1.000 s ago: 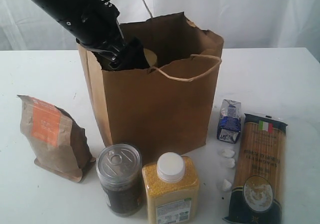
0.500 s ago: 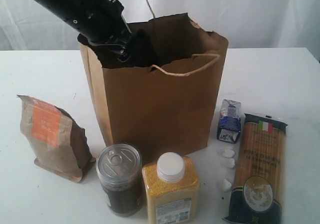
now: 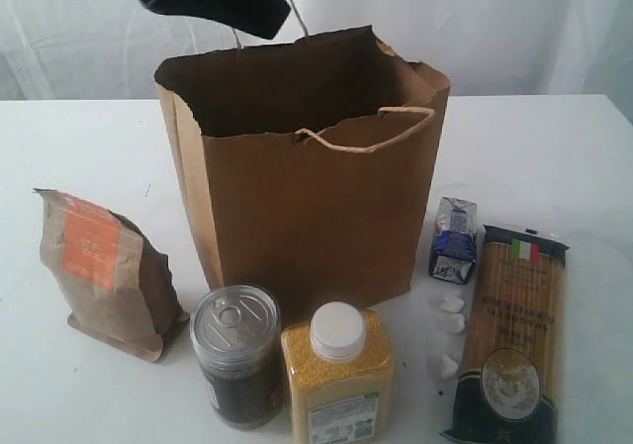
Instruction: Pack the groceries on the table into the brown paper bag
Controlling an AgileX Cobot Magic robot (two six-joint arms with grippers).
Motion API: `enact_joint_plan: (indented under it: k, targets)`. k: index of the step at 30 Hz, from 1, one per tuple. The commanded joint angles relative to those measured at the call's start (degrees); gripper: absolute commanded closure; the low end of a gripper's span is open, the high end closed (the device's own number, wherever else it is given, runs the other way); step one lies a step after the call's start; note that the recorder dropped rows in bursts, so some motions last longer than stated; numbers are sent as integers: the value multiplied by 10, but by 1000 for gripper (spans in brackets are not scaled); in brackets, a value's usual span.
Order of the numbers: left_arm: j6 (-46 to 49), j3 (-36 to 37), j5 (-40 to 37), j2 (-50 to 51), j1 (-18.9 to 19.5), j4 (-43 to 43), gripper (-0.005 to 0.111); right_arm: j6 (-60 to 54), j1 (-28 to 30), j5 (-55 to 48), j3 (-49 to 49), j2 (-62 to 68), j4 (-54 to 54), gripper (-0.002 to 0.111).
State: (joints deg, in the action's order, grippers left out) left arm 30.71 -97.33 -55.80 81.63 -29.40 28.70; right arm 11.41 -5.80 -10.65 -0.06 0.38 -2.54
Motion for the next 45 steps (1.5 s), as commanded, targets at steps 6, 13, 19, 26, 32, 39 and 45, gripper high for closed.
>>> enact_joint_plan:
  k: [6,13,19,26,32,39,45]
  targets:
    - [-119,-4,-113,-108,1,-148,2,0,1,5,1,-4,-2,108]
    - [-155,50,-142,-180,1,-223,2,0,1,5,1,-4,-2,108]
    - [-200,161,-142,-244,1,-230,13,0,1,5,1,-4,-2,108]
    - [-279,317,-71,-299,1,-230,71,0,1,5,1,-4,-2,108]
    - [-293,385,-26,-310,1,-230,107,0,1,5,1,-4,-2,108]
    - [-293,401,25,-310,1,-230,107,0,1,5,1,-4,-2,108]
    - [-267,401,69,-310,1,-237,107,0,1,5,1,-4,-2,108]
